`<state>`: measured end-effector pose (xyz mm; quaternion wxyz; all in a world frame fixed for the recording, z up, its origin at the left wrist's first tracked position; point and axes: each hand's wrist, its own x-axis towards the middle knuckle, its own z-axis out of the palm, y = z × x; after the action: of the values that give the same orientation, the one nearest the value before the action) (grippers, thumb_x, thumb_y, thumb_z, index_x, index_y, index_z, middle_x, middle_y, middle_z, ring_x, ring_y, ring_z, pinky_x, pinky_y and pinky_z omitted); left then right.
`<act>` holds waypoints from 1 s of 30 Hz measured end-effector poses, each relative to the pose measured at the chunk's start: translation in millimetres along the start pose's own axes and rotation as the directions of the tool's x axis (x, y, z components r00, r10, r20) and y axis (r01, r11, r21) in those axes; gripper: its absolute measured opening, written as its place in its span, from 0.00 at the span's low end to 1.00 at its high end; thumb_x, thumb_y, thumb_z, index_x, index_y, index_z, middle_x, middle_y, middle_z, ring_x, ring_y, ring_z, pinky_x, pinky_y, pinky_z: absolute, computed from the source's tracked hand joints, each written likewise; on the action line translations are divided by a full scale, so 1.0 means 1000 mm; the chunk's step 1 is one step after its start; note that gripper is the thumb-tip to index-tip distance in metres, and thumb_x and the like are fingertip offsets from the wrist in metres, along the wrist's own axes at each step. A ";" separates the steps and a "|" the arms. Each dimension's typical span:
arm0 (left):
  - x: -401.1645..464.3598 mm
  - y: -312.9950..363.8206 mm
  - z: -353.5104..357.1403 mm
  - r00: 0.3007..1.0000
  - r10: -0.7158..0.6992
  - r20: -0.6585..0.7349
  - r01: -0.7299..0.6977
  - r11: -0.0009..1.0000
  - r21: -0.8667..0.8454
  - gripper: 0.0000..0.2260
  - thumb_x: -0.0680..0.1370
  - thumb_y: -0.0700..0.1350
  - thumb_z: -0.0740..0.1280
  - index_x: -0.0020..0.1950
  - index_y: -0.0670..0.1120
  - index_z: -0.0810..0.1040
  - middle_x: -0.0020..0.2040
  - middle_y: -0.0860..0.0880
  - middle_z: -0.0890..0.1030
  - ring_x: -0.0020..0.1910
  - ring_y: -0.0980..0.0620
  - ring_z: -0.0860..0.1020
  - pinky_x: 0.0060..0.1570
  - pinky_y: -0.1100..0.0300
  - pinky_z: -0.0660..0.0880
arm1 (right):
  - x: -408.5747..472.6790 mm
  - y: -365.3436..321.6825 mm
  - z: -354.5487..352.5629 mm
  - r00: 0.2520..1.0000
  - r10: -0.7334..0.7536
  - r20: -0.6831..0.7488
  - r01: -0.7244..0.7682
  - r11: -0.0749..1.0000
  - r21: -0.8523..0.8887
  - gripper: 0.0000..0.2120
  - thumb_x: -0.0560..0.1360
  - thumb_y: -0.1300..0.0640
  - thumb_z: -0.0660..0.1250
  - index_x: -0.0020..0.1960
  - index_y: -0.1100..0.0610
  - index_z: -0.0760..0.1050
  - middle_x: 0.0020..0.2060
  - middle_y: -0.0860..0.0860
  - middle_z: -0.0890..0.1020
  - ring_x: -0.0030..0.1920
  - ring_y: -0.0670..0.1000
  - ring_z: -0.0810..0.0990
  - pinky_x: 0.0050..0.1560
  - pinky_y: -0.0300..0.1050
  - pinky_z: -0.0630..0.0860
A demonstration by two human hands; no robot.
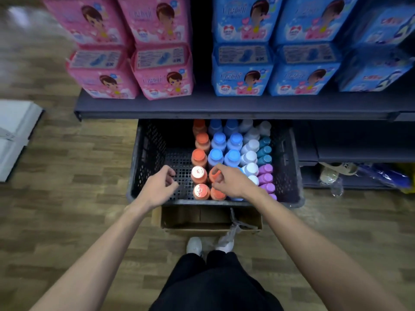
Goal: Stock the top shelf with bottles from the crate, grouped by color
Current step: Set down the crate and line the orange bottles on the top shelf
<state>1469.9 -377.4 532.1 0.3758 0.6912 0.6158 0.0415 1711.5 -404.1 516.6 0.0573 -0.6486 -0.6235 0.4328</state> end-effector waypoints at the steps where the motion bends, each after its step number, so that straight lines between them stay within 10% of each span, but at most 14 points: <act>1: -0.002 0.000 0.000 1.000 0.000 -0.010 0.000 1.000 -0.009 0.08 0.77 0.45 0.66 0.55 0.49 0.71 0.43 0.53 0.79 0.43 0.55 0.78 0.44 0.59 0.71 | 0.004 -0.007 0.006 1.000 0.007 -0.002 -0.007 1.000 -0.026 0.16 0.74 0.53 0.69 0.59 0.55 0.71 0.49 0.50 0.81 0.50 0.53 0.78 0.53 0.50 0.76; 7: -0.009 -0.007 -0.001 0.999 0.005 -0.034 -0.007 0.999 -0.041 0.07 0.78 0.44 0.65 0.55 0.49 0.71 0.42 0.54 0.79 0.42 0.56 0.78 0.45 0.57 0.74 | 0.023 -0.028 0.035 0.979 0.200 -0.031 -0.202 0.964 -0.172 0.16 0.71 0.46 0.70 0.37 0.56 0.69 0.40 0.54 0.75 0.45 0.56 0.77 0.39 0.45 0.68; 14: -0.004 -0.030 -0.006 0.997 0.053 0.049 -0.047 0.993 -0.111 0.06 0.78 0.43 0.64 0.55 0.49 0.72 0.42 0.53 0.79 0.42 0.54 0.78 0.46 0.57 0.74 | 0.042 -0.052 0.065 0.918 0.389 -0.079 -0.396 0.910 -0.121 0.26 0.69 0.48 0.74 0.60 0.59 0.69 0.56 0.57 0.79 0.52 0.59 0.78 0.46 0.46 0.74; 17: 0.001 -0.044 -0.015 0.992 0.093 0.087 -0.081 0.988 -0.133 0.05 0.78 0.43 0.64 0.53 0.49 0.71 0.43 0.51 0.79 0.42 0.52 0.77 0.44 0.58 0.74 | 0.051 -0.062 0.077 0.902 0.409 -0.138 -0.424 0.900 -0.105 0.42 0.74 0.48 0.72 0.77 0.56 0.51 0.63 0.62 0.75 0.61 0.63 0.77 0.56 0.53 0.74; 30: 0.015 -0.079 -0.033 0.931 0.295 0.213 -0.236 0.935 -0.266 0.05 0.79 0.43 0.63 0.53 0.50 0.72 0.43 0.53 0.78 0.41 0.56 0.77 0.43 0.60 0.74 | 0.074 -0.068 0.093 0.900 0.423 -0.104 -0.435 0.865 -0.251 0.37 0.78 0.59 0.63 0.79 0.53 0.44 0.70 0.64 0.61 0.66 0.66 0.67 0.65 0.55 0.67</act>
<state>1391.9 -352.2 504.7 0.5205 0.7187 0.4545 0.0776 1589.8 -368.8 464.6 -0.1143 -0.7821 -0.5150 0.3316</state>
